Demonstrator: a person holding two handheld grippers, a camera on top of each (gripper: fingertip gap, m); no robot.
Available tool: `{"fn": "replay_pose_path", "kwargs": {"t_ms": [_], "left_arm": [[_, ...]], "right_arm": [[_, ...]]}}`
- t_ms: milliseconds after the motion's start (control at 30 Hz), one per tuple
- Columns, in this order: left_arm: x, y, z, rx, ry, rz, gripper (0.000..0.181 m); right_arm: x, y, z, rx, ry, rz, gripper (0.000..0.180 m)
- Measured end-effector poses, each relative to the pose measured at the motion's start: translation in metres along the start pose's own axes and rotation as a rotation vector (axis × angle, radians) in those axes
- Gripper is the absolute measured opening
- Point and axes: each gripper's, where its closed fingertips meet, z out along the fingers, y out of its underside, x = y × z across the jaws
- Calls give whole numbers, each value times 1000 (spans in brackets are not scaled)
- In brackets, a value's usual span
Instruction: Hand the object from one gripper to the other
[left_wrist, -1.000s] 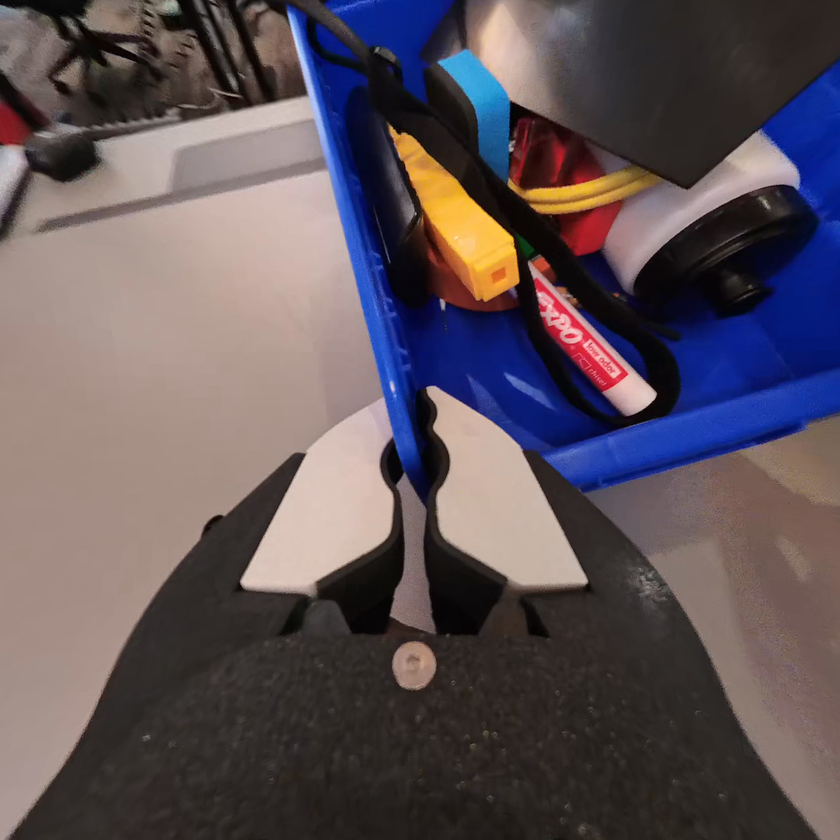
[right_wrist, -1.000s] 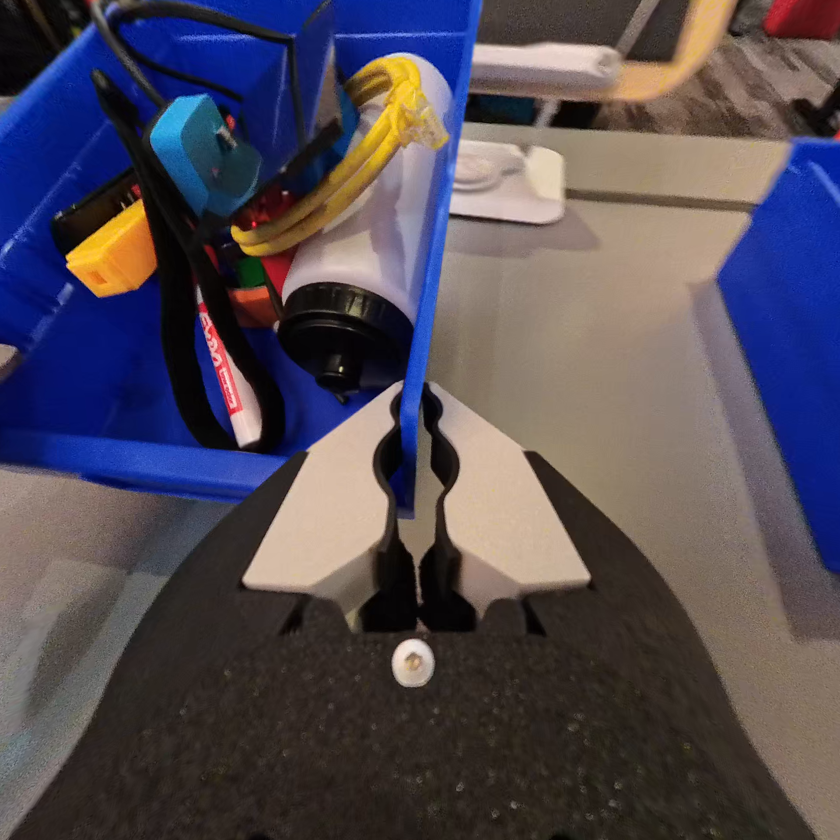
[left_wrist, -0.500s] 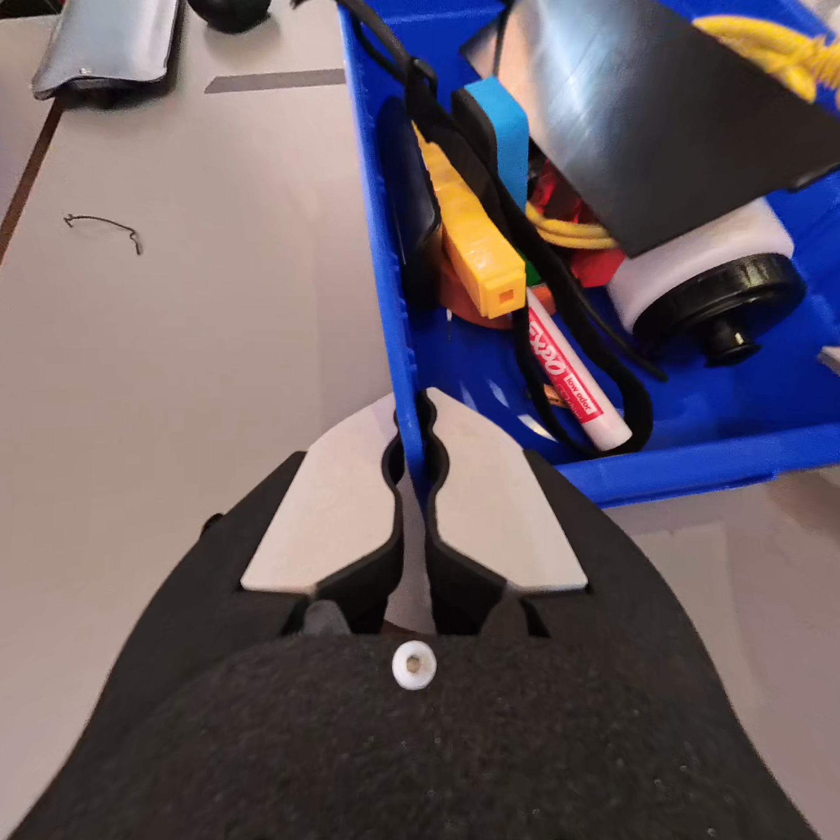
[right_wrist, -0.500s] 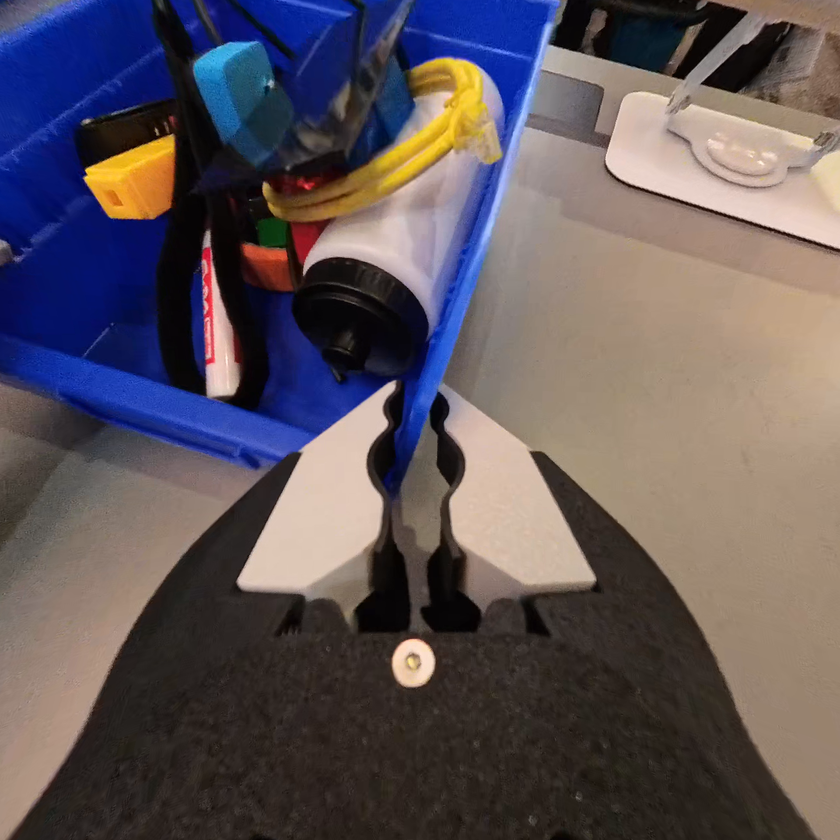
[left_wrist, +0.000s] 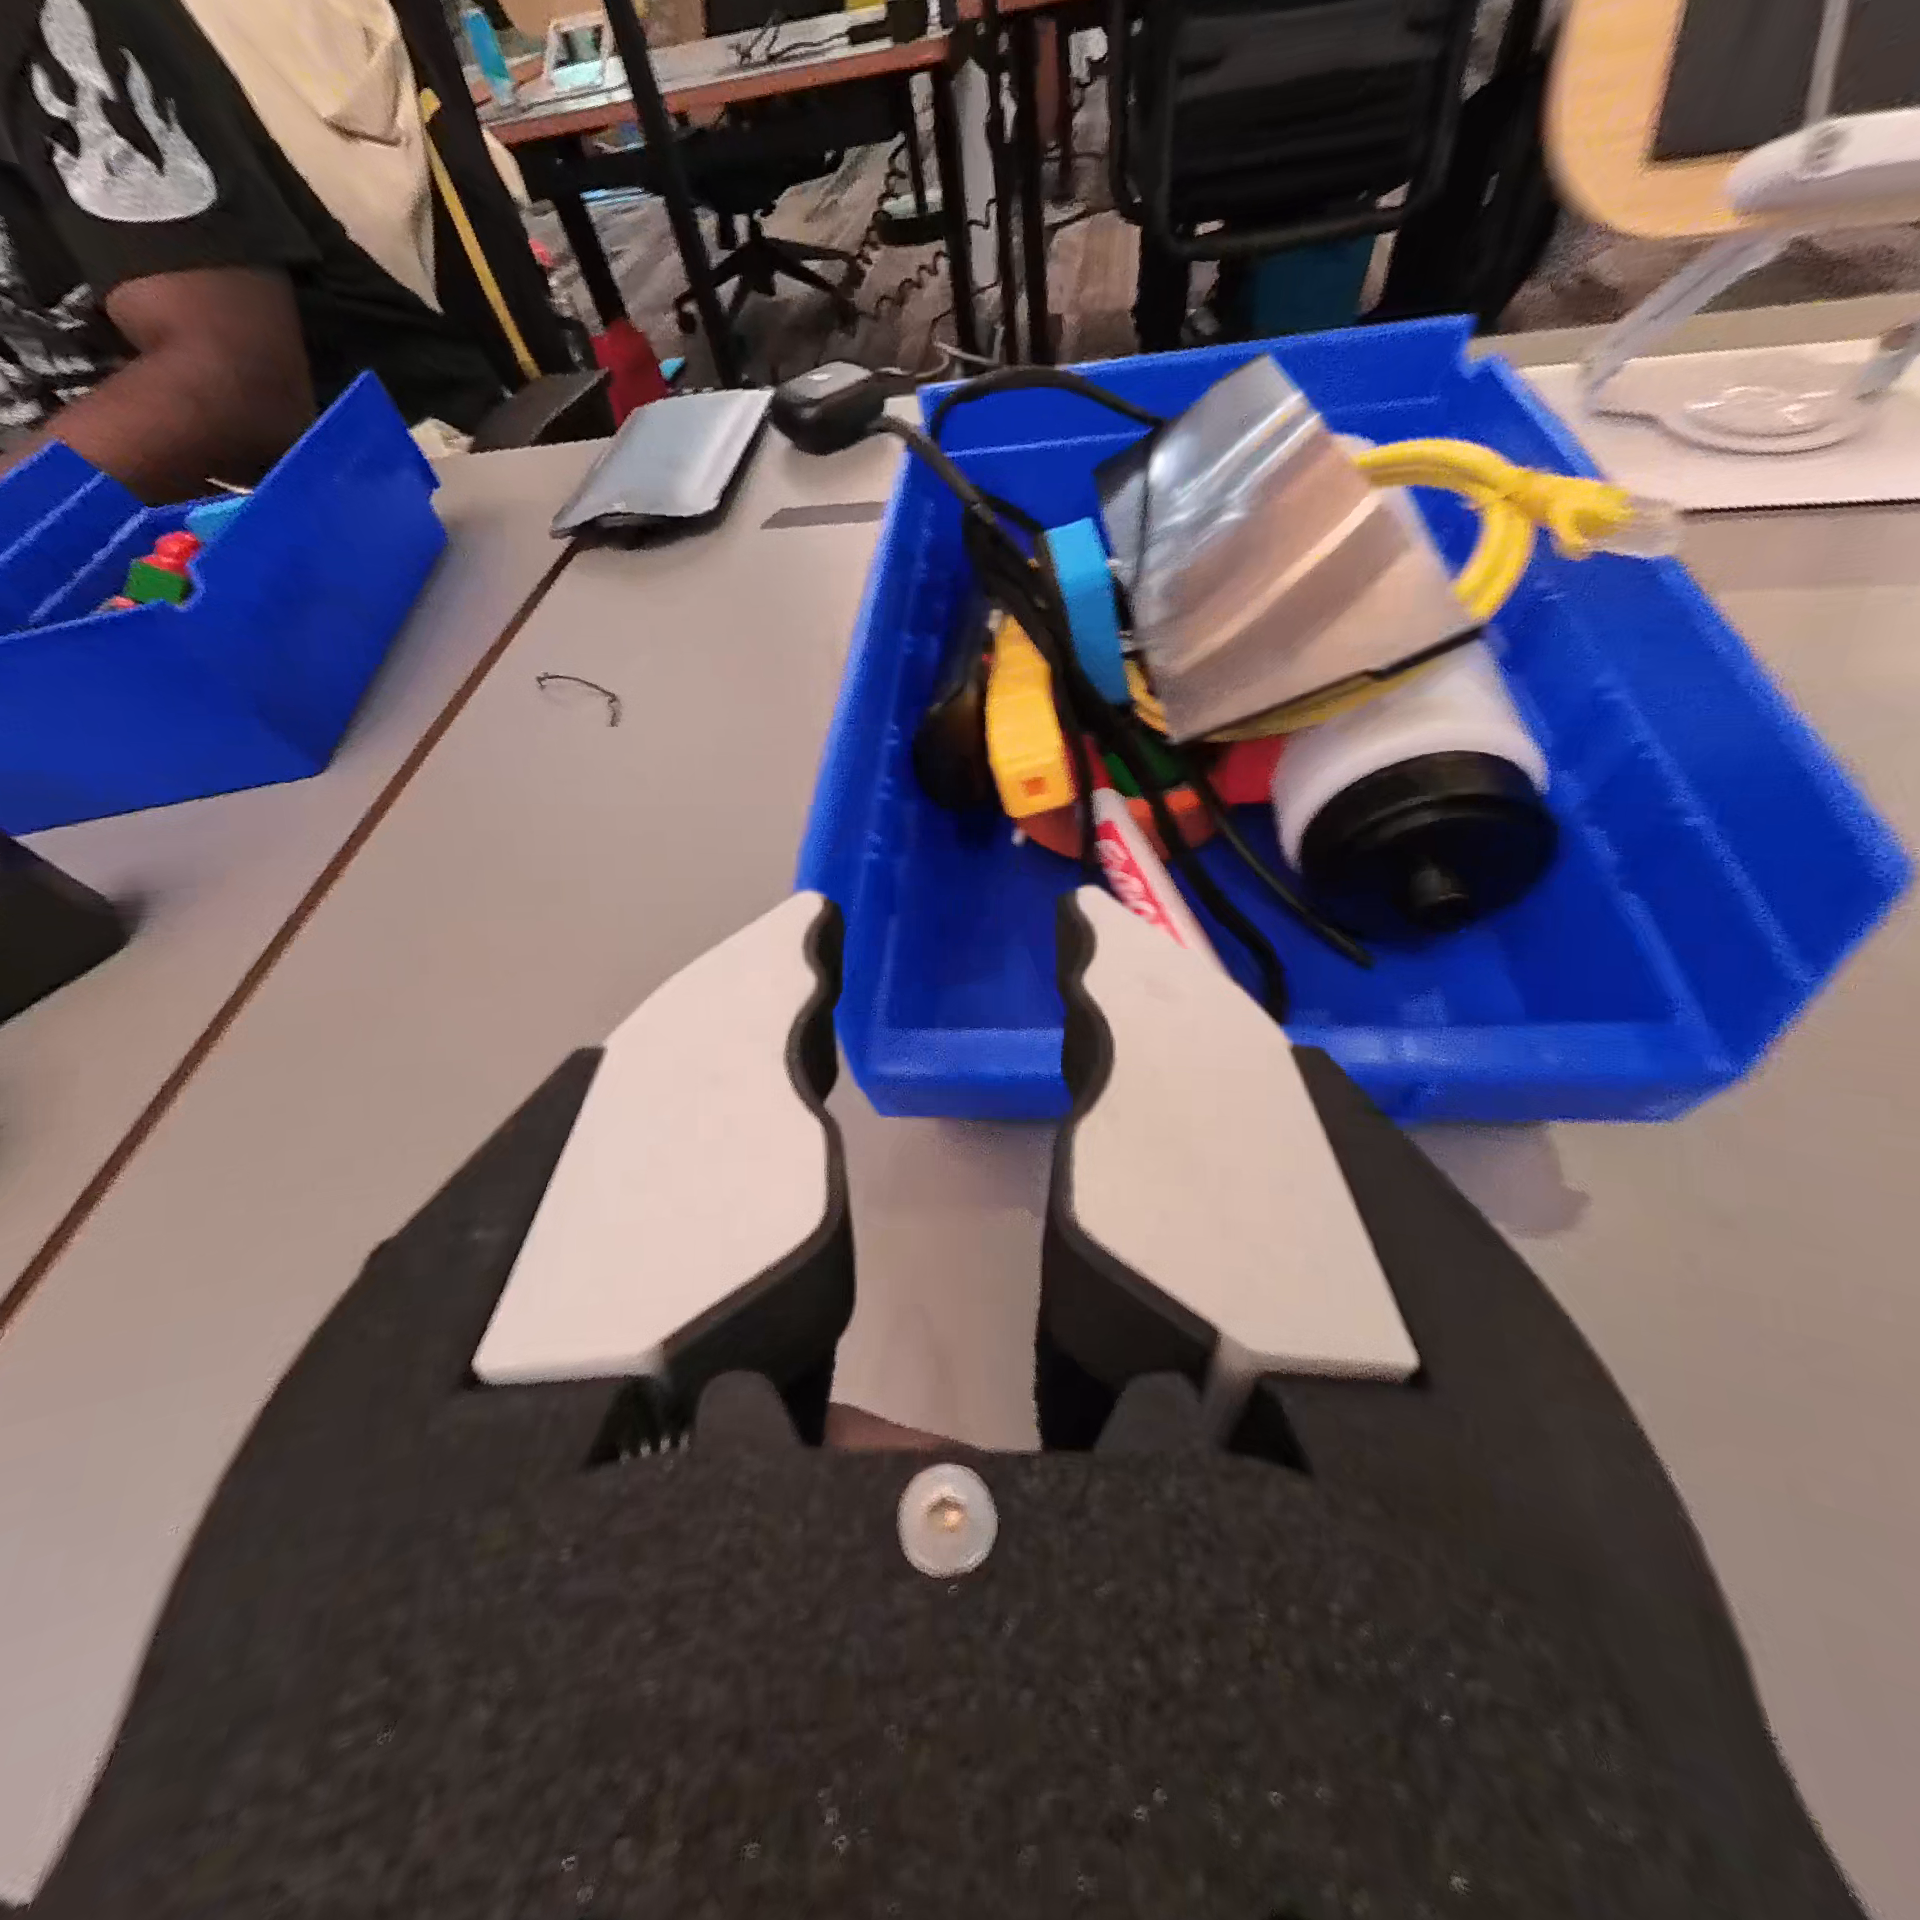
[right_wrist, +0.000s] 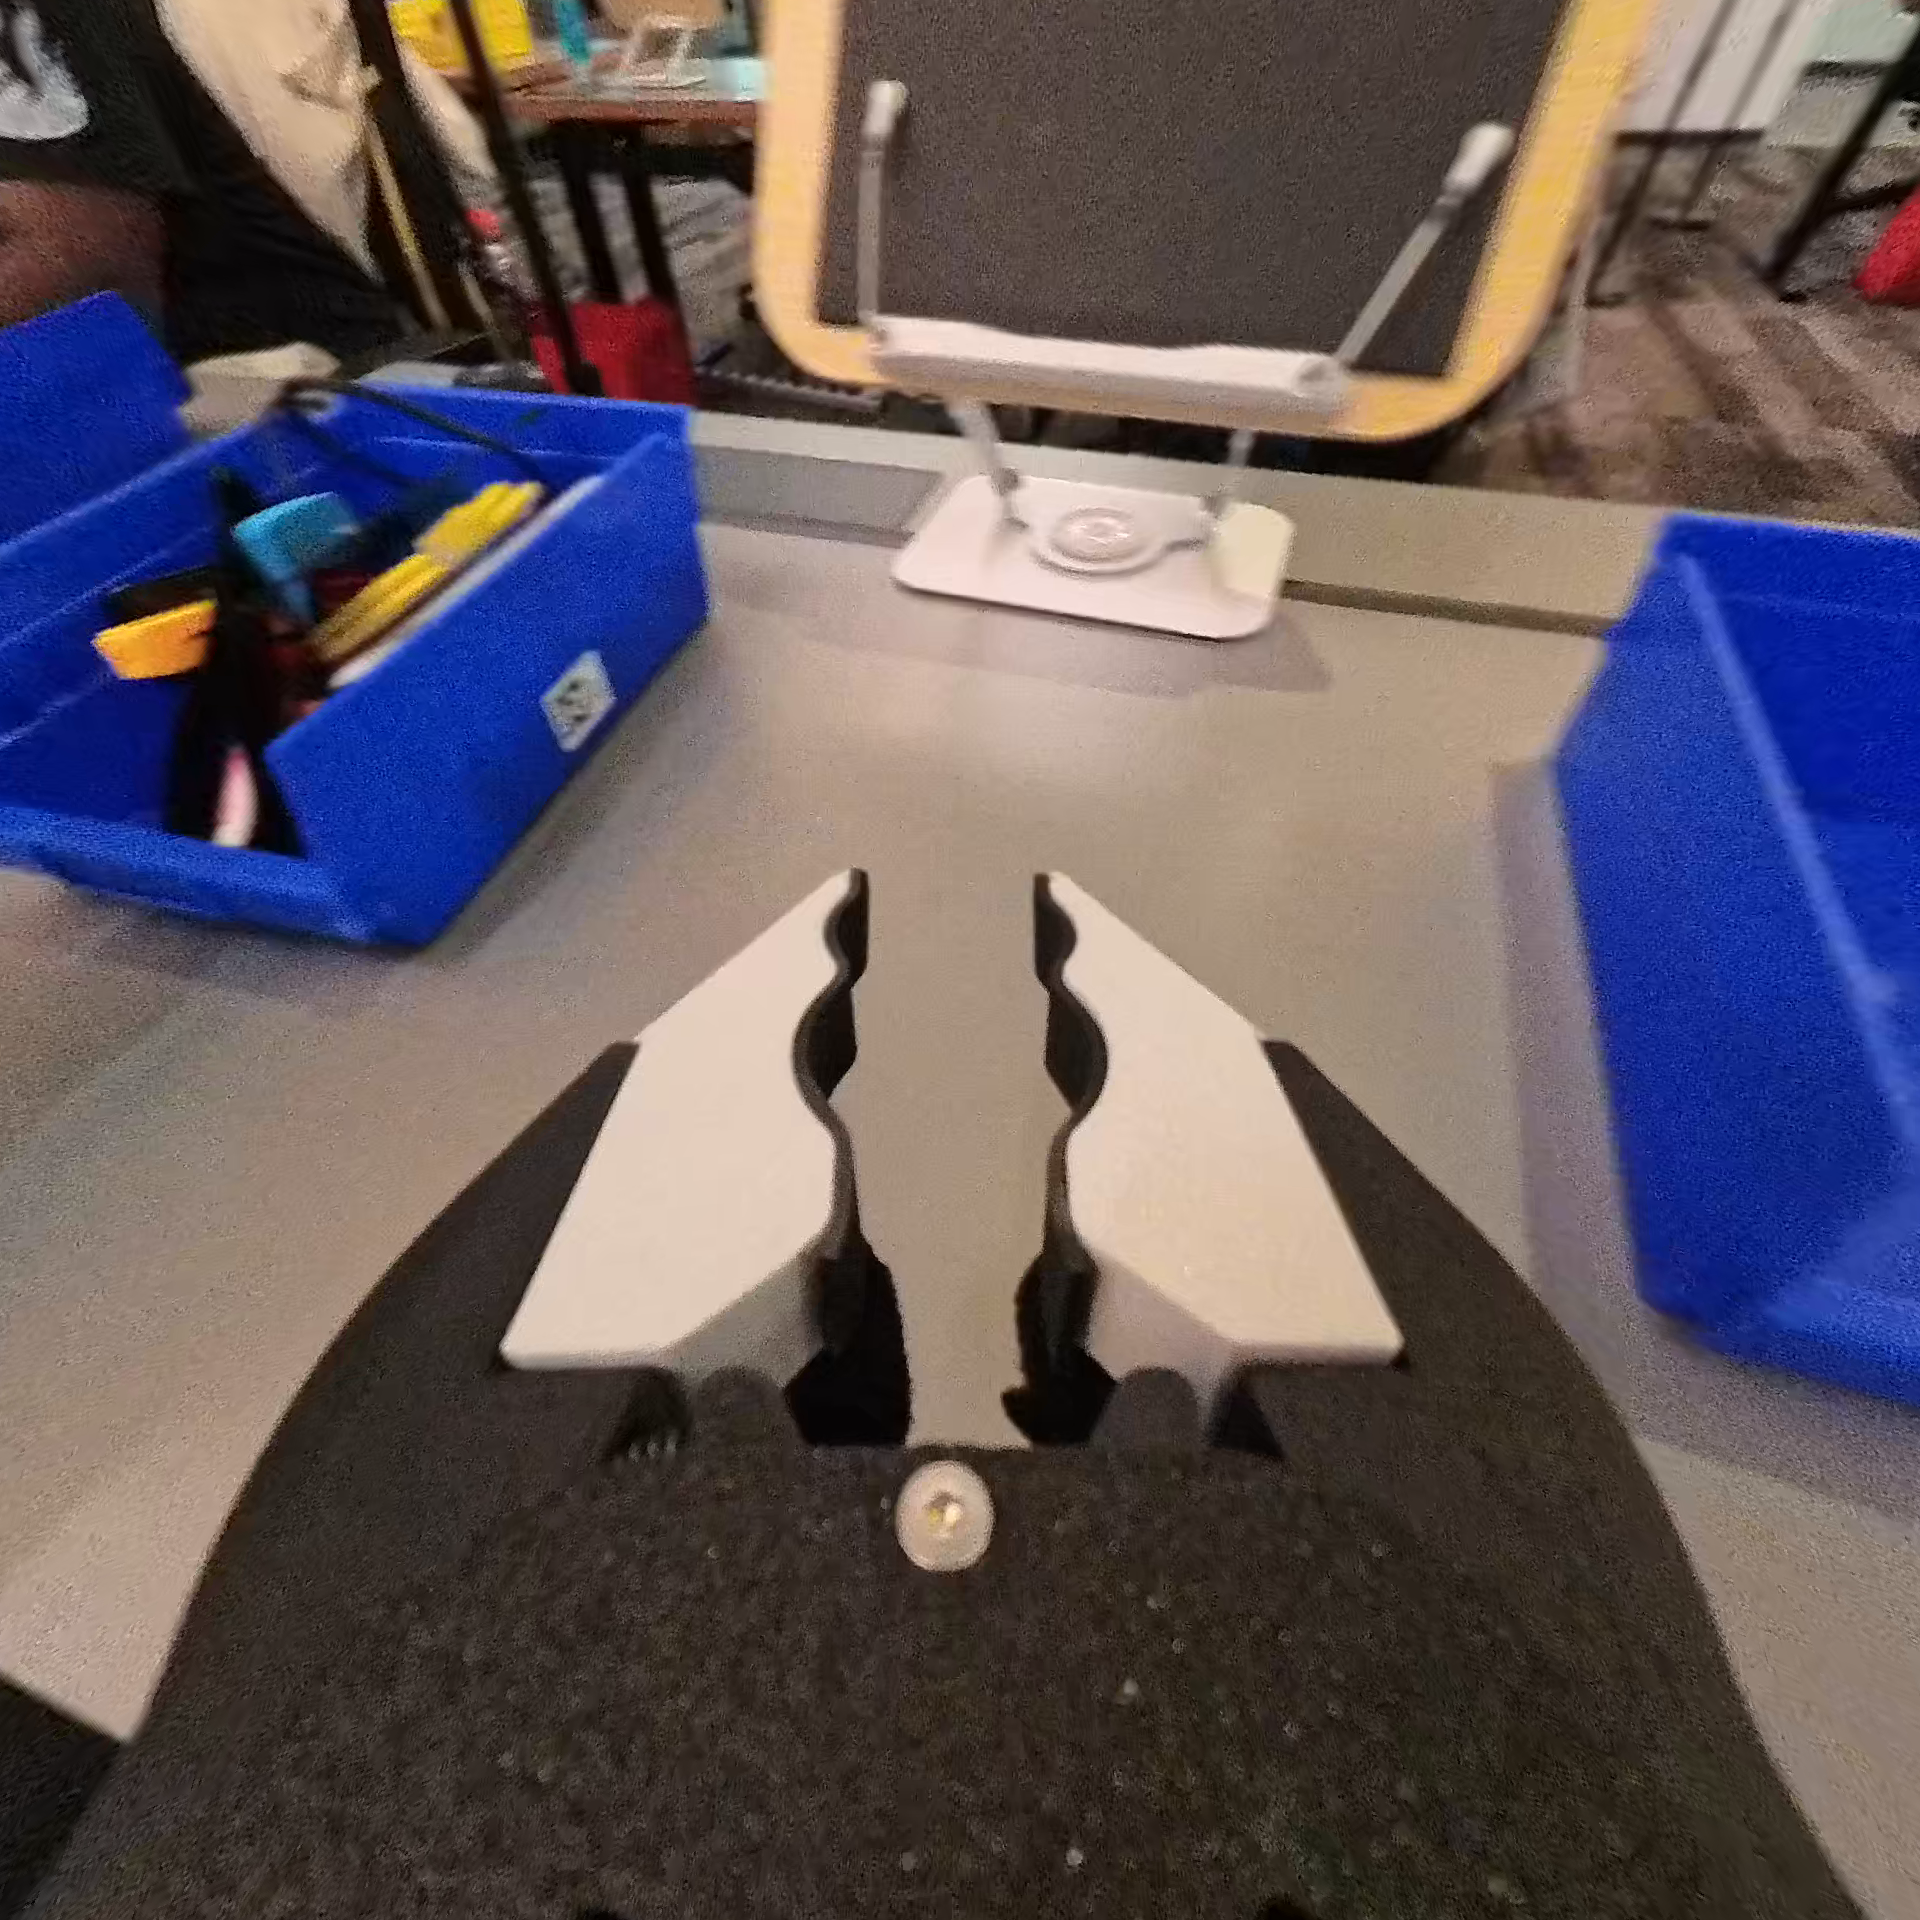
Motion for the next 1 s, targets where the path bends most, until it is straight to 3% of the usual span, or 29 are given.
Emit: {"fn": "replay_pose_path", "kwargs": {"t_ms": [167,267,333,633,1000], "left_arm": [[50,9,-20,-1,89,10,39],[79,14,-23,0,153,16,38],[99,21,-21,-17,242,-17,39],[125,37,-11,-86,350,-44,39],[127,39,-7,-94,349,-35,39]], "right_arm": [[160,21,-48,84,173,72,33],[218,37,-75,182,180,264,35],[243,58,-77,135,214,327,34],[239,62,-66,84,196,295,31],[249,61,-74,120,200,369,28]]}}
